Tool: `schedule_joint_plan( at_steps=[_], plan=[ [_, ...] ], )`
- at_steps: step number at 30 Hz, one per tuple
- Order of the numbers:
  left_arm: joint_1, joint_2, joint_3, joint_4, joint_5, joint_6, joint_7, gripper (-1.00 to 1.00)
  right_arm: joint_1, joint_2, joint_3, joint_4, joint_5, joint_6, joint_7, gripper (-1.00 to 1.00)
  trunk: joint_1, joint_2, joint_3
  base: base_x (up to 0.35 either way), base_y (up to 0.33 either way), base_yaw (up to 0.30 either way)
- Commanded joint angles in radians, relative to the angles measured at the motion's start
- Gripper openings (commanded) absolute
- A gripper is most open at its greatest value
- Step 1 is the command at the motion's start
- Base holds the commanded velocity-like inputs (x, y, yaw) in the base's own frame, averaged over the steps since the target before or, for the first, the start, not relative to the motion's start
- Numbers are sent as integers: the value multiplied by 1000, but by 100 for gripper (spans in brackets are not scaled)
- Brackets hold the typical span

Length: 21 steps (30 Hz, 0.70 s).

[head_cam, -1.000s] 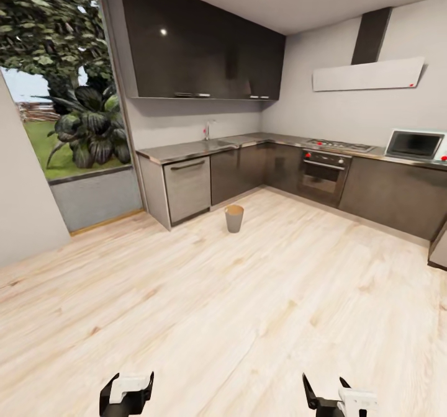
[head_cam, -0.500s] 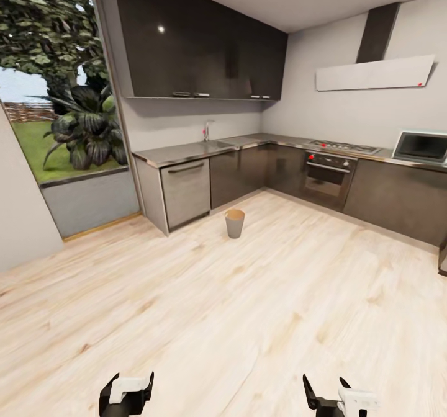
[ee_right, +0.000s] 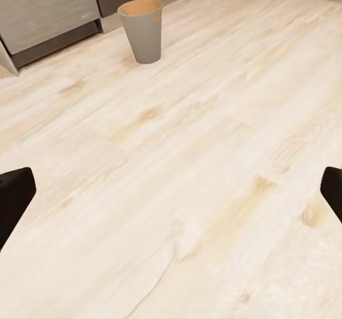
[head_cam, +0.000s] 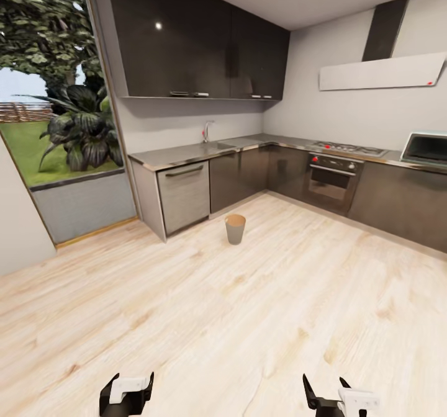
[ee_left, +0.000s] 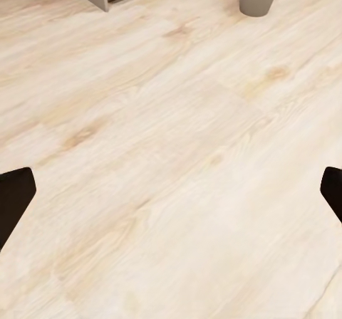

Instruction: Put the three can of soda from the living room inside the tash can in the kitchen.

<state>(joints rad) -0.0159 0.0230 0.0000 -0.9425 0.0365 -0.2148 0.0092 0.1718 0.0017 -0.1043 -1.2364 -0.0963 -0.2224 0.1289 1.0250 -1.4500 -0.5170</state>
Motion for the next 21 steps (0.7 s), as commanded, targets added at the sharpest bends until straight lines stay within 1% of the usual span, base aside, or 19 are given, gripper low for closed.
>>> schedule_joint_plan(
  at_steps=[1,21],
  plan=[
    [0,0,0,0,0,0,0,100,0,0,0,0,0,0,0,100,0,0,0,313,0,0],
    [-1,0,0,1,-1,0,0,100,0,0,0,1,0,0,0,100,0,0,0,321,0,0]
  ],
)
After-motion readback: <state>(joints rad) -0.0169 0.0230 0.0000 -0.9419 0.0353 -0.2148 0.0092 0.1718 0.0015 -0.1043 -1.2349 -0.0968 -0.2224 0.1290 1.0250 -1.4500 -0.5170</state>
